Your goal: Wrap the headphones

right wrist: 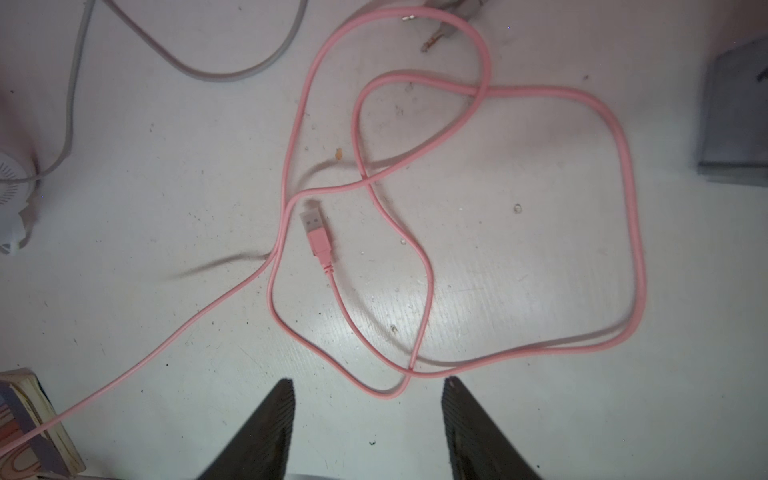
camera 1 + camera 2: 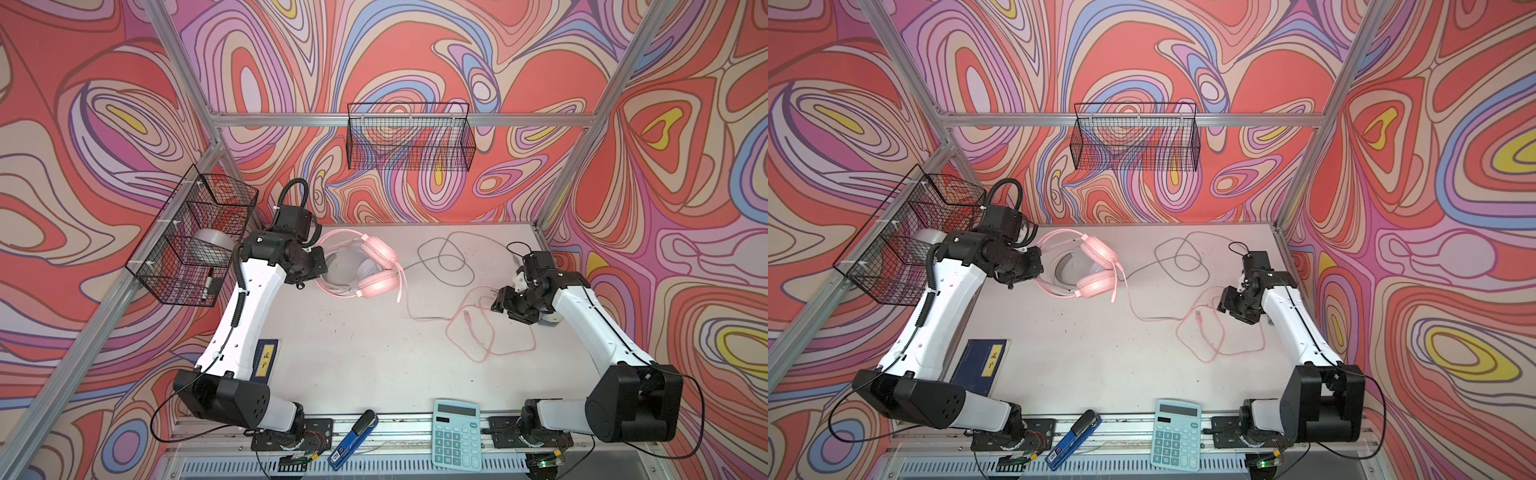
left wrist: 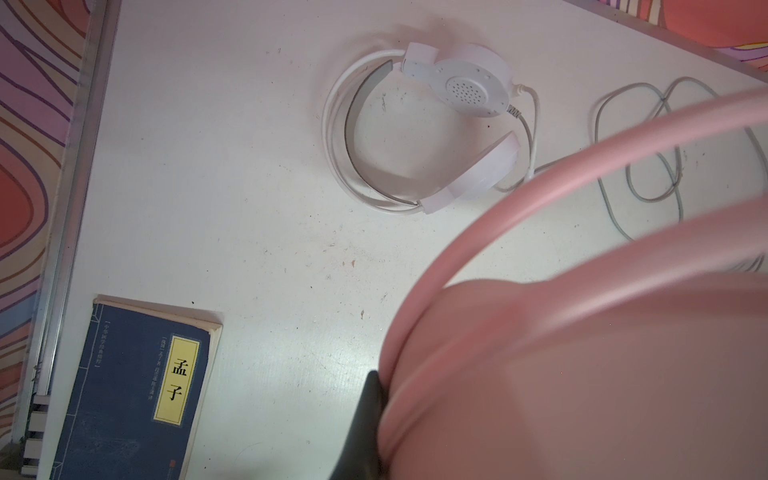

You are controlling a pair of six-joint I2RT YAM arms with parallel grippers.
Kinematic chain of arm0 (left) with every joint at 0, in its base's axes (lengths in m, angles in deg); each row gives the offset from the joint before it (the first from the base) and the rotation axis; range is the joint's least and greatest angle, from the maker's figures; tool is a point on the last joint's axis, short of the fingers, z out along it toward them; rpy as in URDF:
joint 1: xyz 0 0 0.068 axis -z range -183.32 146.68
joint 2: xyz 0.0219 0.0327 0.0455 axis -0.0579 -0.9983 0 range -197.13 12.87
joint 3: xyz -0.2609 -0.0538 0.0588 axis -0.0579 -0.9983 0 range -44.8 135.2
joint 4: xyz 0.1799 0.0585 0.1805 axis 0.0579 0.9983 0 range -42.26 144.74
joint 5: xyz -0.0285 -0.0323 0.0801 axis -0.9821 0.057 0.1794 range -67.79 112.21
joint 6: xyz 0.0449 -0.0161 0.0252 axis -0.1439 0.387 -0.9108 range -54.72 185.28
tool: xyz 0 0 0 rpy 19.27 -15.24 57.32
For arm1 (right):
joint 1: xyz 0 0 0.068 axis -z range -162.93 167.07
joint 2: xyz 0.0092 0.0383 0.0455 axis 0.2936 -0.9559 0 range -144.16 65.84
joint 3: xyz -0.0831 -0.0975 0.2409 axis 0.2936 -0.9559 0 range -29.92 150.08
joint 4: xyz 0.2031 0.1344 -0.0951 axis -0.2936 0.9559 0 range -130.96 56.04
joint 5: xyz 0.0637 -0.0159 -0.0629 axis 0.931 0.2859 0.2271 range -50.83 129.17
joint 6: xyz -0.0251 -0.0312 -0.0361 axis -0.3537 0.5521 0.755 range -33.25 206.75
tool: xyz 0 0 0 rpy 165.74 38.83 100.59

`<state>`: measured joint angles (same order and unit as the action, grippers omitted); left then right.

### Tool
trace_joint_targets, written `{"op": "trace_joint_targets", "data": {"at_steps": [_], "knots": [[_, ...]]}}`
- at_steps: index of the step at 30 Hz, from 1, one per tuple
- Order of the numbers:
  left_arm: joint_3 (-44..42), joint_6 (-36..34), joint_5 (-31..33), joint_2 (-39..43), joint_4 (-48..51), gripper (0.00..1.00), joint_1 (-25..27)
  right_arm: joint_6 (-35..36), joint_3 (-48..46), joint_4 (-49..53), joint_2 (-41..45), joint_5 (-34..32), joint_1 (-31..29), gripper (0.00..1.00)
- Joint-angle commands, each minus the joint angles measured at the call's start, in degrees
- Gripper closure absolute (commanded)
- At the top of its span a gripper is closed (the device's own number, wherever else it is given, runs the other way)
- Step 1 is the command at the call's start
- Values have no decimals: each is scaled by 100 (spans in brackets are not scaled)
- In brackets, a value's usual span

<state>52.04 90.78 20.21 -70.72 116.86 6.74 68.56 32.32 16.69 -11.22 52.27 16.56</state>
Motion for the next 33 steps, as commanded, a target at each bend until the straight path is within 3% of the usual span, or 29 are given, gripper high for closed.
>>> {"op": "trace_joint_targets", "data": {"at_steps": [1, 6, 10, 17, 23, 29, 33], "knots": [[284, 69, -415, 154, -196, 100, -24, 438, -10, -309, 68, 32, -562, 34], [745, 58, -631, 55, -241, 100, -29, 681, -63, -938, -160, -413, -1606, 30], [1137, 8, -450, -172, -13, 100, -29, 1159, -808, -2431, 264, -411, -2224, 30], [1349, 34, -459, -291, 66, 100, -22, 2065, -2360, -4850, 1007, 60, -2272, 30], [1459, -1, -354, -380, 191, 100, -22, 2613, -2598, -5276, 702, 639, -2278, 30], [1478, 25, -393, -455, 215, 100, -23, 3287, -2378, -5441, 283, 651, -2278, 31], [1505, 34, -383, -458, 214, 100, -25, 3246, -2108, -5457, -215, 627, -2277, 31]]}}
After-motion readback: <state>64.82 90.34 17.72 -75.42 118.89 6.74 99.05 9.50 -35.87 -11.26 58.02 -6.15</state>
